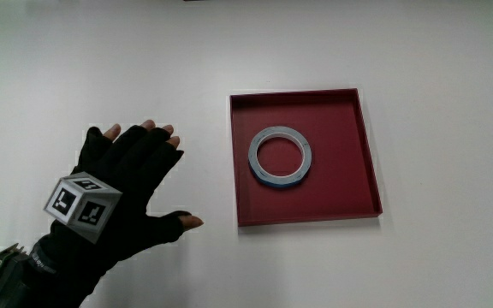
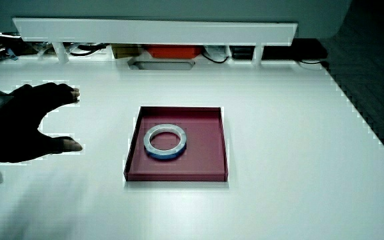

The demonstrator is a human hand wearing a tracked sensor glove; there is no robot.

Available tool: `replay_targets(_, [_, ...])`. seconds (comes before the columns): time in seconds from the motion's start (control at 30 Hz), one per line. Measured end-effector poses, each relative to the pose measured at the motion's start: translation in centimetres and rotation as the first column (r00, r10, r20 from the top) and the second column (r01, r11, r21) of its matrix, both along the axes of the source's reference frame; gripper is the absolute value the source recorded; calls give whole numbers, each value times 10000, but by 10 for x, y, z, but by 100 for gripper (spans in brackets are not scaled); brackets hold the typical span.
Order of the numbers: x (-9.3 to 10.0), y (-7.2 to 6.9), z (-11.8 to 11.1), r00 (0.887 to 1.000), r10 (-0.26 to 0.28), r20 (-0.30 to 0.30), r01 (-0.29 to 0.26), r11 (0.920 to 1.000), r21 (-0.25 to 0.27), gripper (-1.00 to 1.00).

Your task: Pick blue tape

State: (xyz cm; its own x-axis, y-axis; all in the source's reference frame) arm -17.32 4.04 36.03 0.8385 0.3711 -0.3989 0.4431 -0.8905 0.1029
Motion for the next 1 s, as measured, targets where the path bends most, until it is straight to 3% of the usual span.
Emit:
replay_targets(0.2, [3,-1,4,9979,175,-624,-184,9997,-132,0])
replay_targets(0.27, [7,-3,4,9979,333,-560,-343,9993,-167,0])
replay_targets(0.37, [14,-7,8,9931,663,-967,-671,9977,-48,0])
replay_targets(0.4, [15,-8,13,9876,651,-1430,-680,9976,-154,0])
replay_targets(0.43, [19,-10,9,9899,843,-1142,-858,9963,-77,0])
replay_targets(0.5, [24,-10,16,9790,936,-1813,-884,9954,363,0])
replay_targets(0.53, [31,-12,11,9793,1224,-1614,-1140,9917,602,0])
replay_targets(0.57, [32,-12,23,9747,1164,-1907,-1101,9930,436,0])
replay_targets(0.63, [40,-16,29,9644,1390,-2250,-1239,9891,800,0])
replay_targets(0.67, [44,-18,31,9642,1443,-2225,-1298,9884,786,0])
replay_targets(0.7, [47,-19,36,9681,1342,-2114,-1305,9909,317,0])
replay_targets(0.73, [52,-21,35,9750,1317,-1789,-1293,9913,247,0])
replay_targets(0.77, [57,-22,39,9728,1481,-1781,-1452,9890,298,0])
replay_targets(0.8, [60,-24,47,9647,1537,-2137,-1538,9880,163,0])
replay_targets(0.83, [65,-26,49,9628,1675,-2120,-1640,9859,339,0])
replay_targets(0.93, [79,-31,66,9602,1730,-2195,-1750,9845,104,0])
replay_targets(1.0, [90,-33,70,9705,1792,-1611,-1859,9822,-274,0])
